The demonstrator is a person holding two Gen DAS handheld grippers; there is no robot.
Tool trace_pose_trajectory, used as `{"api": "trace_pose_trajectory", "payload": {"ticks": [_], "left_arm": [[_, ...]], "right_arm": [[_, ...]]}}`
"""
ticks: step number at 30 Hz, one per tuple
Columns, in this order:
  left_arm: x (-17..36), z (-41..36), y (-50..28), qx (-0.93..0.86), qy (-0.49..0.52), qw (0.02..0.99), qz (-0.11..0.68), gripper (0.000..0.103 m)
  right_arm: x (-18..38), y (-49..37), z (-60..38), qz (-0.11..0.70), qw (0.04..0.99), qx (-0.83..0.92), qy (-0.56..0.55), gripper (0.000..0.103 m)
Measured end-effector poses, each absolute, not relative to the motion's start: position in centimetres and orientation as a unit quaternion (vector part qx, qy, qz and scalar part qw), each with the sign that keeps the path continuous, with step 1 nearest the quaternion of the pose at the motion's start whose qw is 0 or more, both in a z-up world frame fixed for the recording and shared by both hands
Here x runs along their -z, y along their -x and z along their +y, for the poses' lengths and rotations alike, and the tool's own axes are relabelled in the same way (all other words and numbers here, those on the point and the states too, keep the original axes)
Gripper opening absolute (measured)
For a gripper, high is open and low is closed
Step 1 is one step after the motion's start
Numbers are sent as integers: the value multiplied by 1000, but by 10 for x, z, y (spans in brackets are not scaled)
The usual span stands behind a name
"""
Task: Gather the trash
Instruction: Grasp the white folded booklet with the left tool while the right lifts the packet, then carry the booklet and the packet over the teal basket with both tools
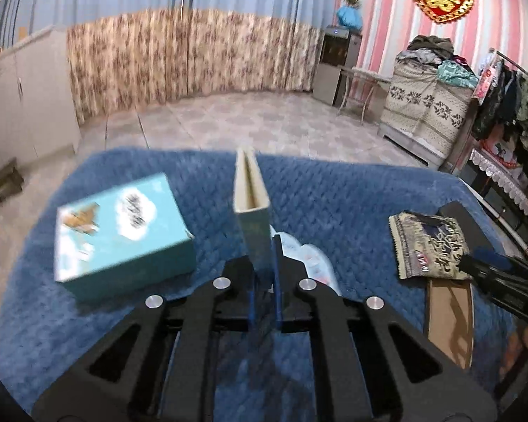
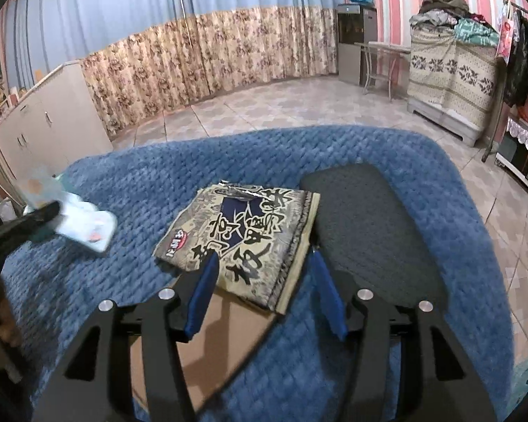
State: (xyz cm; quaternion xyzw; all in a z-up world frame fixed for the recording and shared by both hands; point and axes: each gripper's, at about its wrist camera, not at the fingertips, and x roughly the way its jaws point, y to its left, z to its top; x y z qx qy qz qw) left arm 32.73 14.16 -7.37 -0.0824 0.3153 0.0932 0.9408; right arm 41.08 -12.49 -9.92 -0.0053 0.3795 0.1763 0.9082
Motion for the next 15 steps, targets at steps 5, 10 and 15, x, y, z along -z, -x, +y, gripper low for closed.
{"api": "trace_pose_trajectory", "payload": {"ticks": [5,10,15], "left_arm": [[53,134,-306,-91,64,948,297,6],[44,127,-294,-81,58,951,293,6],[29,112,-281,-73,52,955,284,6]], "right_arm": [[103,-415,-124,380,909,-171,-4,18],[86,-396,-132,349,918,-185,10,12],[53,-363,-160,314,932,-179,-4,11]]}}
